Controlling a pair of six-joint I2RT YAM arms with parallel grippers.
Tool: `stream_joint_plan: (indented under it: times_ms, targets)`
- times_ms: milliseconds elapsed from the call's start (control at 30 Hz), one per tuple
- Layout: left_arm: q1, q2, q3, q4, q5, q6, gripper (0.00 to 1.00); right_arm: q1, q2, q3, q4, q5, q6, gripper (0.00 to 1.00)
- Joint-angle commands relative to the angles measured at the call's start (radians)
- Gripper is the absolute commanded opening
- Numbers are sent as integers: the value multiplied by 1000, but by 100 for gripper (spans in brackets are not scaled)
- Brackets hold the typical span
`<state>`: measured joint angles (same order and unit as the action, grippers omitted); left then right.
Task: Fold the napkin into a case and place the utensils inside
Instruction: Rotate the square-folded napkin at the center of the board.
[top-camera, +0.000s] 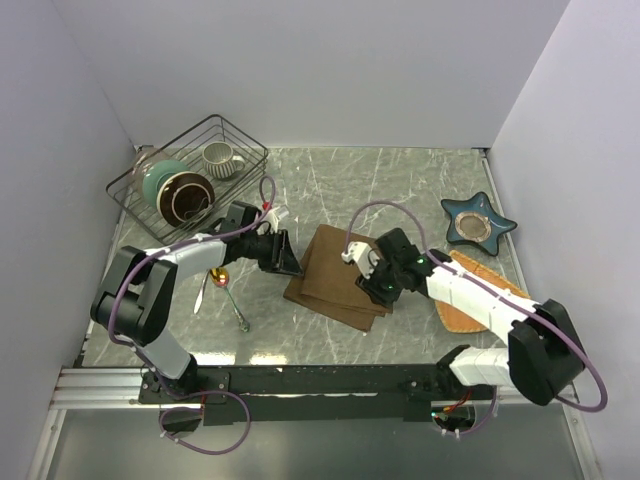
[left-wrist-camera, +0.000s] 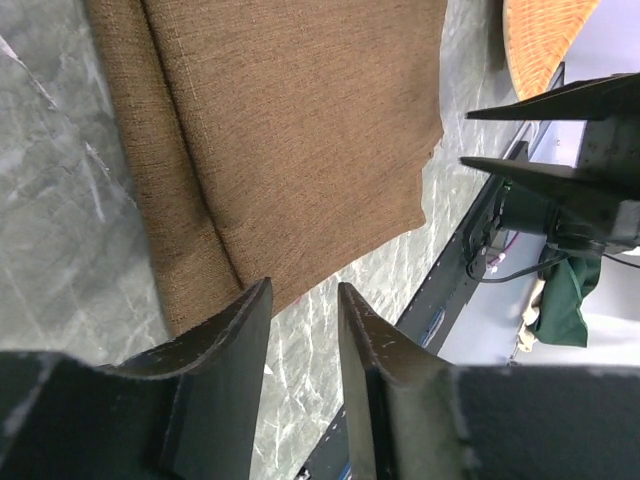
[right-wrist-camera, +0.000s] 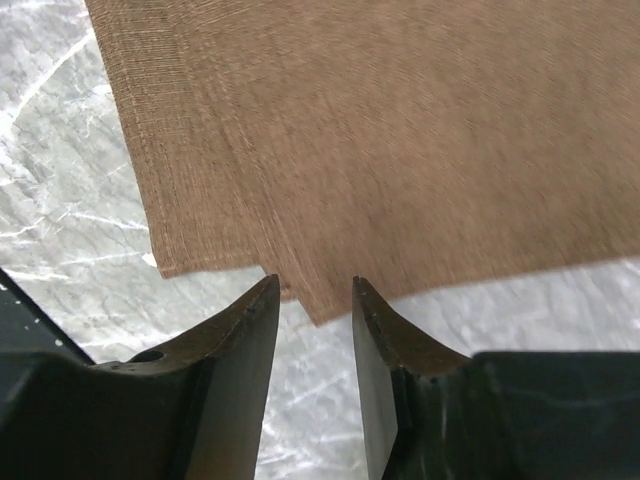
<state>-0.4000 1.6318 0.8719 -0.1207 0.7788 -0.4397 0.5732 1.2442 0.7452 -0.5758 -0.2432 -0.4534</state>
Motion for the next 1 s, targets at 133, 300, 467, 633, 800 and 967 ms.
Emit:
stream_joint_plan:
  times_ms: [133, 300, 467, 633, 800, 967]
  targets:
    - [-30, -20, 18, -22, -65, 19, 42, 73, 90, 0, 126, 10, -18, 42]
    - [-14, -67, -11, 18, 5, 38, 40, 79, 130, 11, 125, -13, -27, 42]
    - [12, -298, -83, 81, 10, 272, 42, 74, 117, 32, 80, -28, -19, 42]
    - [-83, -412, -146, -13, -117, 809, 40, 28, 89, 62, -18, -33, 22, 45]
    - [-197, -435, -200, 38, -206, 1047, 40, -15, 67, 97, -84, -11, 53, 49]
    - [-281, -392, -232, 110, -265, 1179, 37, -50, 123, 135, -139, -13, 58, 52]
